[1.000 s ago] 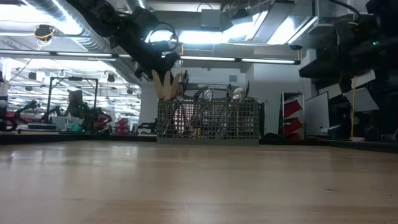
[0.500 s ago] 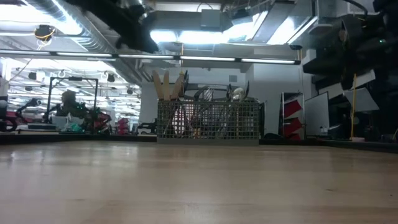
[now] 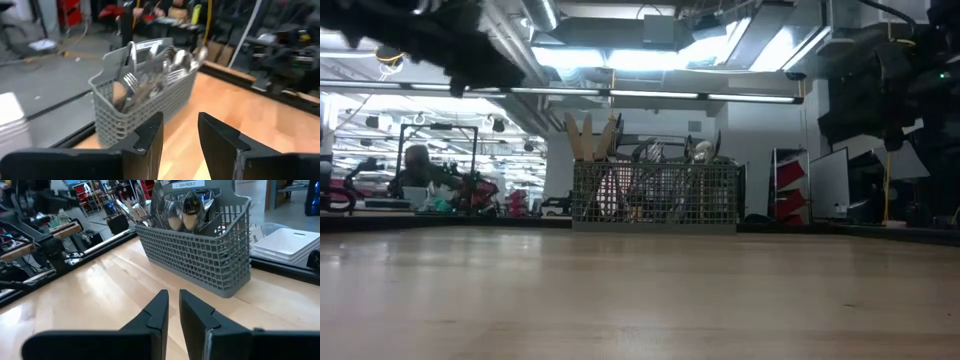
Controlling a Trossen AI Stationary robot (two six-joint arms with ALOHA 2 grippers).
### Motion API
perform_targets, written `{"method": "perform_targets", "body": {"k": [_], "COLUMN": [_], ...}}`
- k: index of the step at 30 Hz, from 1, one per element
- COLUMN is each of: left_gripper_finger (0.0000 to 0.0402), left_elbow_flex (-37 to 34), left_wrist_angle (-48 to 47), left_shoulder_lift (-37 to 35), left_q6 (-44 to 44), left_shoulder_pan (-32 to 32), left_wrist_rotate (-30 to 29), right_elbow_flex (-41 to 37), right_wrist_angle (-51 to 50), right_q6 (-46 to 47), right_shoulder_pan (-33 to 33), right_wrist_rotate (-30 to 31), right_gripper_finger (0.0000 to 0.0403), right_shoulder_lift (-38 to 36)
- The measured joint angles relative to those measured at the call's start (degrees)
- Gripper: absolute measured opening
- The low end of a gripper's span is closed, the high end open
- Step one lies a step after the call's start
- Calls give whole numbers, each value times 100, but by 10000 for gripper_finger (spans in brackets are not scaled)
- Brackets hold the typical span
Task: Sort silverware
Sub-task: Return to Home Position
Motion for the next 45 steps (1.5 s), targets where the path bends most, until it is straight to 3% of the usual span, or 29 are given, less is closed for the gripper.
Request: {"method": "perform_targets", "body": {"k": [7, 14, 24, 36, 45], "left_gripper_finger": [115, 115, 115, 115, 115], "left_elbow_flex": [-971, -1155, -1509, -2097, -2540], "left_wrist_angle": [557, 273, 265, 267, 717], "left_shoulder_lift": [-1693, -3010, -2982, -2980, -2919], "left_q6": [457, 565, 728, 792, 925], "left_shoulder_pan": [-348, -506, -805, -1006, -974], "left_wrist_rotate": [517, 1048, 1322, 1339, 915], "right_elbow_flex": [0, 0, -11, -343, -345], "right_wrist_angle": [-170, -320, -566, -84, -132], "right_q6": [16, 164, 204, 316, 303], "right_shoulder_pan": [0, 0, 2, 2, 2], "right_wrist_rotate": [-62, -62, -25, -193, -415], "right_gripper_finger": [49, 49, 49, 49, 49], "right_shoulder_lift": [-65, -67, -84, -104, -100]}}
